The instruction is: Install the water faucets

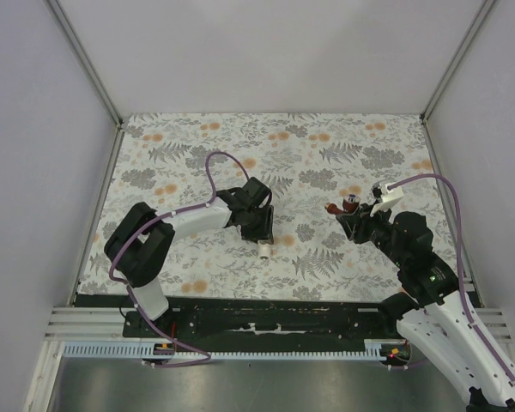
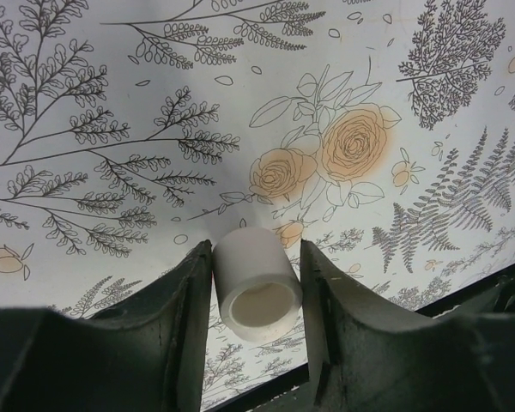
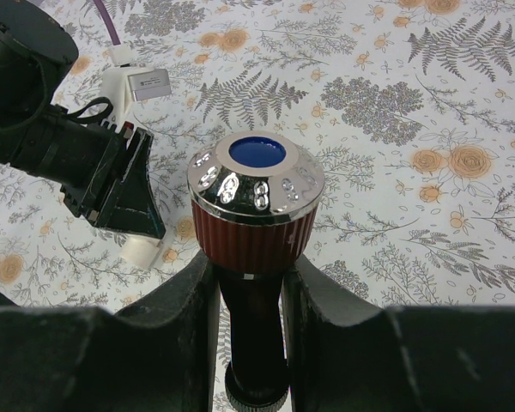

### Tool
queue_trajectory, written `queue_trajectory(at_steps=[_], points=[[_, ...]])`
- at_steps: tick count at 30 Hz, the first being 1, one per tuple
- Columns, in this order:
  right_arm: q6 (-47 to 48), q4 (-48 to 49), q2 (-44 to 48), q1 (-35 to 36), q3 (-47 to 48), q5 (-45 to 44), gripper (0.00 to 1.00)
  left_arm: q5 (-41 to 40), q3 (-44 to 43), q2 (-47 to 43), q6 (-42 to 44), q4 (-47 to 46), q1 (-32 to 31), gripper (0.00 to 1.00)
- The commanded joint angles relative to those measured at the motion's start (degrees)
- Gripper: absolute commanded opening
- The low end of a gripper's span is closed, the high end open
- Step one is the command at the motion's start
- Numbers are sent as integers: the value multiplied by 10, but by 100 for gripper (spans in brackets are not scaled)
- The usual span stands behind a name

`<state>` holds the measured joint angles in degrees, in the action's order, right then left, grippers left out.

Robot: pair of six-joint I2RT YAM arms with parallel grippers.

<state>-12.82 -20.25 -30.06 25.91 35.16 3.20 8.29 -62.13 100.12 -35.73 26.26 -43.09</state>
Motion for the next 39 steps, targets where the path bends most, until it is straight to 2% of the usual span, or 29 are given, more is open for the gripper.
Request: queue_trajectory(at_steps=[1, 4, 8, 10, 11, 15, 19, 22, 27, 32, 36, 39], points=[[5, 26, 4, -1, 11, 7, 0, 2, 1, -42, -6, -20, 0, 24], [10, 28, 1, -1, 12, 20, 0, -37, 11, -85, 6, -52, 1, 12], [13, 39, -2, -1, 10, 45, 0, -96, 51, -143, 35, -135, -1, 11], [12, 45, -2, -1, 6, 45, 0, -152, 94, -170, 54, -205, -1, 9], [11, 46, -2, -2, 4, 46, 0, -177, 113, -180, 68, -238, -1, 2], [9, 44, 0, 0, 0, 44, 0, -301, 161, -194, 155, -334, -24, 2], [12, 43, 5, -1, -1, 37, 0, -449, 190, -184, 245, -408, -89, 2], [12, 43, 4, -1, 0, 37, 0, -540, 228, -171, 271, -485, -132, 2], [11, 43, -1, -1, -1, 40, 0, -581, 304, -155, 253, -628, -161, 2], [10, 44, -5, 0, 1, 45, 0, -632, 313, -94, 253, -696, -201, 2], [9, 41, -2, -1, 3, 42, 0, -709, 312, -46, 265, -753, -231, 2], [8, 37, 1, -2, 3, 37, 0, -727, 322, -25, 247, -782, -245, 2]])
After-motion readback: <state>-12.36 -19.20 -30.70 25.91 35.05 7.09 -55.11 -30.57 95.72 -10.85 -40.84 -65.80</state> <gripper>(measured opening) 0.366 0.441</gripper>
